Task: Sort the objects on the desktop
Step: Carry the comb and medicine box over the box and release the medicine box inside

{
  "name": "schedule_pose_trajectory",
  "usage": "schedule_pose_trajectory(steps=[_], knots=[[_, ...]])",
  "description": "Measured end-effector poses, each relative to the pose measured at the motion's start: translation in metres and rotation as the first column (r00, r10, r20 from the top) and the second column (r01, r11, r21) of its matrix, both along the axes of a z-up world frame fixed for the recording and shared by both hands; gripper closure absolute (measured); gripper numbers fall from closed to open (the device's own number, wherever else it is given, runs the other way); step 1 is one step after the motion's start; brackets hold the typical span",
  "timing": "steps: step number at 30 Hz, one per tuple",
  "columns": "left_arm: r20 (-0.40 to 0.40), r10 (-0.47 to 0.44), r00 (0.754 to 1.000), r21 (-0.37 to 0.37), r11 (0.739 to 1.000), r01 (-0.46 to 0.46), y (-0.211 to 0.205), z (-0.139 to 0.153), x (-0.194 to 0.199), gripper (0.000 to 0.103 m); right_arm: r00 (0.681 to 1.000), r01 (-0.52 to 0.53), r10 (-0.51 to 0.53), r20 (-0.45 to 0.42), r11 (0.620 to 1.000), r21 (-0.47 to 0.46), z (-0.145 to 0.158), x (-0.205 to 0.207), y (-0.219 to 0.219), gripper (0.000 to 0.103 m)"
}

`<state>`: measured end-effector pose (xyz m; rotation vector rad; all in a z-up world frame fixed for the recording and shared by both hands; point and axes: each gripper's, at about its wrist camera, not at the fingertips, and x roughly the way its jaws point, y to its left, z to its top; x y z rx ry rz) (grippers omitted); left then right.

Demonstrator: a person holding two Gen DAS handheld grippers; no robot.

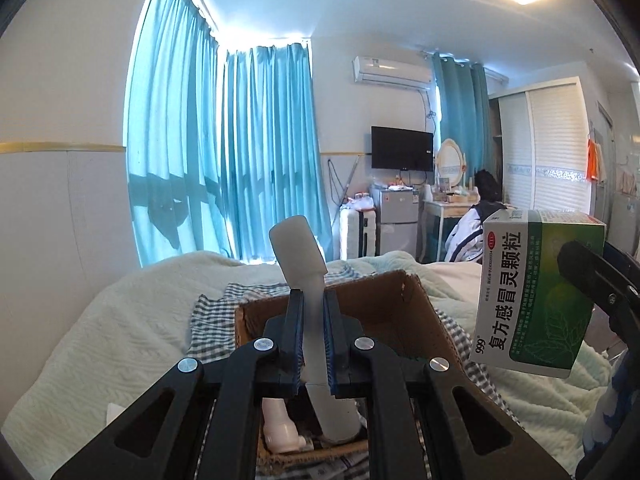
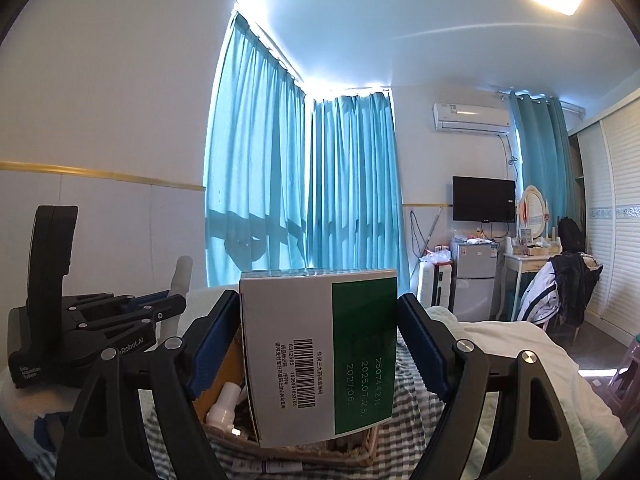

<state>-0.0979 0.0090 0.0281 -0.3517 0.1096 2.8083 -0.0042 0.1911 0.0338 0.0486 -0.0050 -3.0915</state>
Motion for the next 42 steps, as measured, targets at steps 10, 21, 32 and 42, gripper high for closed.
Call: schedule_pose_trajectory(steps=[10, 21, 32, 42], knots=[[0.041, -0.031, 0.999, -0.009, 0.999, 0.031, 0.013, -0.023, -0.065, 0.094, 0.999, -0.009, 0.009, 0.039, 1.0, -0.015, -0.016, -0.065, 0.007, 0.024], [0.175, -0.056, 0.983, -0.052, 0.996, 0.066, 0.028, -0.089, -0.133, 0.094, 0.988, -0.002, 0.005, 0.156, 1.0, -0.014, -0.067, -0.146, 0.023, 0.024], [0.168, -0.003, 0.986, -0.012, 1.0, 0.005, 0.015, -0.101, -0.138, 0.014, 0.976, 0.02, -0.028, 0.216, 0.999, 0.042, -0.099, -0.177, 0.022, 0.012], [0.118, 0.042, 0.992, -0.003, 0.999, -0.042, 0.003, -0.072, -0.11, 0.001, 0.984, 0.084, -0.083, 0.157, 0.997, 0.002, -0.078, -0.144, 0.034, 0.005]])
